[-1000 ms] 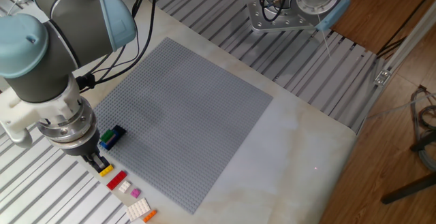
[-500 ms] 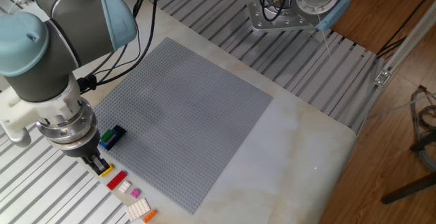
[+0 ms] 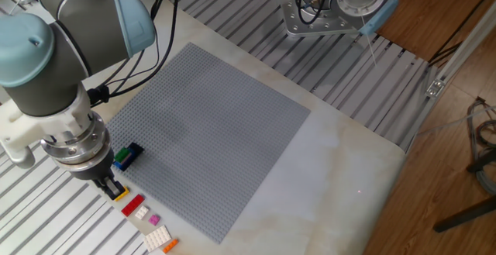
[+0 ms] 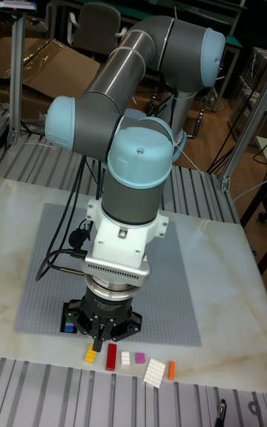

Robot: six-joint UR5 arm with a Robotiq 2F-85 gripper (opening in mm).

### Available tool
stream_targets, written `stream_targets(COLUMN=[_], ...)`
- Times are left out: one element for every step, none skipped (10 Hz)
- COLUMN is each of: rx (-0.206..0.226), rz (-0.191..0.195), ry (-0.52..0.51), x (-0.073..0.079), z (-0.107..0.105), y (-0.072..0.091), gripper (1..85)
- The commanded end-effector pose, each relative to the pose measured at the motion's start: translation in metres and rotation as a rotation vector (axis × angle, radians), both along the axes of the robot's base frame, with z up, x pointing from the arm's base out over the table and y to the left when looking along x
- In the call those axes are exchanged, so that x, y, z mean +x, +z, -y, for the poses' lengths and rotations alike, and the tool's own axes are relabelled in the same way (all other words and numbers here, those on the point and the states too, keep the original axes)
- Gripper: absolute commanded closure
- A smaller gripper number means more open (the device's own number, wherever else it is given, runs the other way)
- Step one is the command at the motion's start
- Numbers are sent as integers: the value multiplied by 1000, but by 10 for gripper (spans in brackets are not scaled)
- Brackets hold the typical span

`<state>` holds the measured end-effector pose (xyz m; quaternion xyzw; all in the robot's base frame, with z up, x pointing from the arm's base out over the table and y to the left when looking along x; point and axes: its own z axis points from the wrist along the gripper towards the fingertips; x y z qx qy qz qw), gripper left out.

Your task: Stack small Lego blocks one on top of the other

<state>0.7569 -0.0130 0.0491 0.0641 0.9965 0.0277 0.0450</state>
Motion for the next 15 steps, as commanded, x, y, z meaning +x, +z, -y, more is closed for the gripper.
stream_targets(rx=[6, 6, 12, 18, 25, 29, 29, 30, 21, 8, -10, -18, -20, -21, 1], rz=[-1, -1, -1, 5, 10, 13, 16, 16, 12, 3, -9, -21, -29, -19, -18], ry=[20, 26, 28, 28, 26, 21, 19, 15, 7, 5, 13, 21, 29, 35, 35], x=[2, 2, 2, 4, 5, 6, 6, 7, 6, 4, 3, 1, 0, 2, 4], z=[1, 1, -1, -2, -3, -2, -3, -4, -3, 2, 9, 13, 14, 15, 10], y=[5, 4, 4, 4, 5, 5, 5, 6, 7, 6, 6, 7, 9, 10, 11], gripper=[703, 697, 680, 670, 663, 657, 647, 640, 640, 640, 640, 640, 640, 620, 597])
